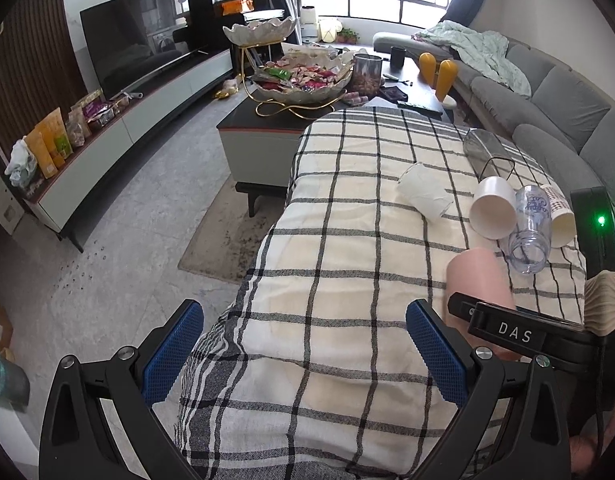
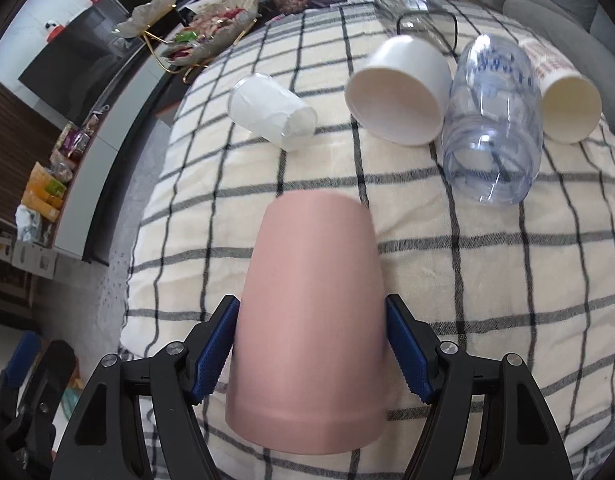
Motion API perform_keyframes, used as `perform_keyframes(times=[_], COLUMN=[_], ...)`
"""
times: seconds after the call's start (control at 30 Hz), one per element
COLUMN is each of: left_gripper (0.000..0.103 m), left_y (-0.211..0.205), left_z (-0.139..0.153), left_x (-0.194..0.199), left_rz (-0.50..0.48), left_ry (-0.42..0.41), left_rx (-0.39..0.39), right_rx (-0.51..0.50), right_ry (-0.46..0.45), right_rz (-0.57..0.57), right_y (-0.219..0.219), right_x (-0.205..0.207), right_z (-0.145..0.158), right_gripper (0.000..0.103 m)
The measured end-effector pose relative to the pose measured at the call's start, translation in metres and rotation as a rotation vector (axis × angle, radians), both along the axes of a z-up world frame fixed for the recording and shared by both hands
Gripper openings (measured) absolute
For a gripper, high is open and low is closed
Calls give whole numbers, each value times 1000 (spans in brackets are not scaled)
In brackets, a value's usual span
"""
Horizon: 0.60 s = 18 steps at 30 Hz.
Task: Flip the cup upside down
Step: 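Lift and tip the pink cup with the right gripper, set it down, open, then reach the left gripper to the pink cup and close around it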
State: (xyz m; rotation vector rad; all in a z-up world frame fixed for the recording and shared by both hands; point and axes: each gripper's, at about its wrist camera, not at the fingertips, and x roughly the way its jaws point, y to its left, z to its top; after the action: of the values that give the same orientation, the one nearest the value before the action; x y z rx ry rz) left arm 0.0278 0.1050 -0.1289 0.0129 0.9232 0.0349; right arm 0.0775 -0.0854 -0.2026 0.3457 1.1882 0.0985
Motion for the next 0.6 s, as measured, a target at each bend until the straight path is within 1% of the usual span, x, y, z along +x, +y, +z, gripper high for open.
perform_keyframes(times=[0.2,0.27,0.33,0.4,0.43,0.5,0.6], left_gripper=[103,103,103,103,103,103,103], left_y=[-10,-17,-26,-38,-46,-62,-85], left_z=[13,16,17,18,19,18,13], left_x=[-2,-1,1,4,6,9,15], left_rz=[-24,-43,-62,-88,-102,-124,-163], left_ry=[-8,3,16,38,56,96,165], left_rx=[-16,-24,-35,-43,-41,-28,-40], right_rx=[2,-13,-49,-86,-103,-134,-171], right_ry=[-48,-79,-112,-138,-148,-152,-143], right_rz=[-15,-30,-56,-91,-112,-152,-195], right_y=[-14,-22,-35,-50,-58,-75,-96], right_x=[-9,-16,-25,-35,-41,-52,-62], right_z=[28,41,57,72,79,89,101], right_gripper=[74,75,78,85,87,93,93])
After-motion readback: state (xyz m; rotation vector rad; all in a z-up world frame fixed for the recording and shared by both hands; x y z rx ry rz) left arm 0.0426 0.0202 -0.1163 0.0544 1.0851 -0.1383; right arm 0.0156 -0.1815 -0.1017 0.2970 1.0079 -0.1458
